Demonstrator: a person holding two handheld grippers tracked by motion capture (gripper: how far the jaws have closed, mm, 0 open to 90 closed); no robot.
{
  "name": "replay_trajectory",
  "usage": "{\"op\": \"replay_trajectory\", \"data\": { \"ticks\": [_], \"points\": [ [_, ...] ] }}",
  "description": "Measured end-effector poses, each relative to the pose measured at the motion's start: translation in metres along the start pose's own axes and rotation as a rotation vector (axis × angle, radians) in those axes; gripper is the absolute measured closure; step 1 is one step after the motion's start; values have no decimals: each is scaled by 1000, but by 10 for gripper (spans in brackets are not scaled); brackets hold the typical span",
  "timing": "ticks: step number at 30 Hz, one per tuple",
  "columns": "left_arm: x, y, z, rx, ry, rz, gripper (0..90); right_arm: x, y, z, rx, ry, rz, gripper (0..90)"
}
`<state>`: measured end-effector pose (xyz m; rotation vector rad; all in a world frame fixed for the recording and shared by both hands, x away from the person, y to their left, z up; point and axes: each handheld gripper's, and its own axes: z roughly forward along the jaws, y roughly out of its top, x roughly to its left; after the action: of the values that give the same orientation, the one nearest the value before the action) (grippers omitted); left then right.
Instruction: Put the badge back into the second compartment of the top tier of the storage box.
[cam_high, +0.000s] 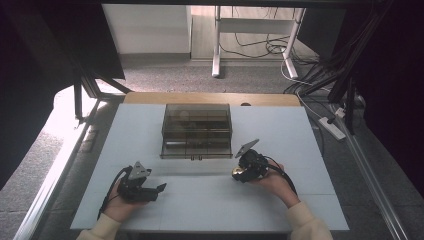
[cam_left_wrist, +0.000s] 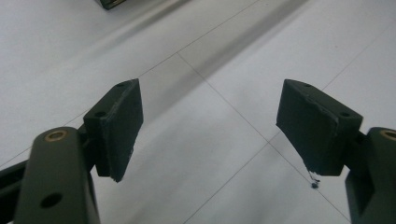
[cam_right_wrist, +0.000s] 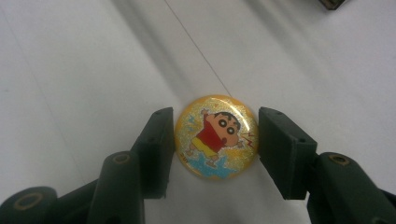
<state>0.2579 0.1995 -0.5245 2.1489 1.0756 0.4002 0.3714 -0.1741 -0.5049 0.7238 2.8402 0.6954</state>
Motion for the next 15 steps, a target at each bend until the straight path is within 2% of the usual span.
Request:
{"op": "replay_trajectory", "data": {
  "ticks": [1, 2, 4, 6, 8, 10, 12, 15],
  "points": [
    [0, 0, 0, 0, 0, 1, 235, -1, 0, -2, -16, 5, 10, 570],
    [0, 0, 0, 0, 0, 1, 235, -3, -1, -8, -72, -21, 17, 713],
    [0, 0, 0, 1, -1, 0, 235, -10, -2, -18, -126, 27, 69, 743],
    [0, 0, 1, 4, 0, 1, 235, -11, -4, -19, -110, 20, 48, 666],
    [0, 0, 1, 3, -1, -1, 235, -10, -5, -13, -64, 20, 49, 548],
    [0, 0, 1, 3, 0, 0, 234, -8, -4, -5, -37, 19, 44, 510],
    [0, 0, 1, 3, 0, 0, 235, -5, -1, -2, -33, 29, 37, 481],
    [0, 0, 1, 4, 0, 0, 235, 2, 1, 2, -10, -3, 13, 373]
  ]
}}
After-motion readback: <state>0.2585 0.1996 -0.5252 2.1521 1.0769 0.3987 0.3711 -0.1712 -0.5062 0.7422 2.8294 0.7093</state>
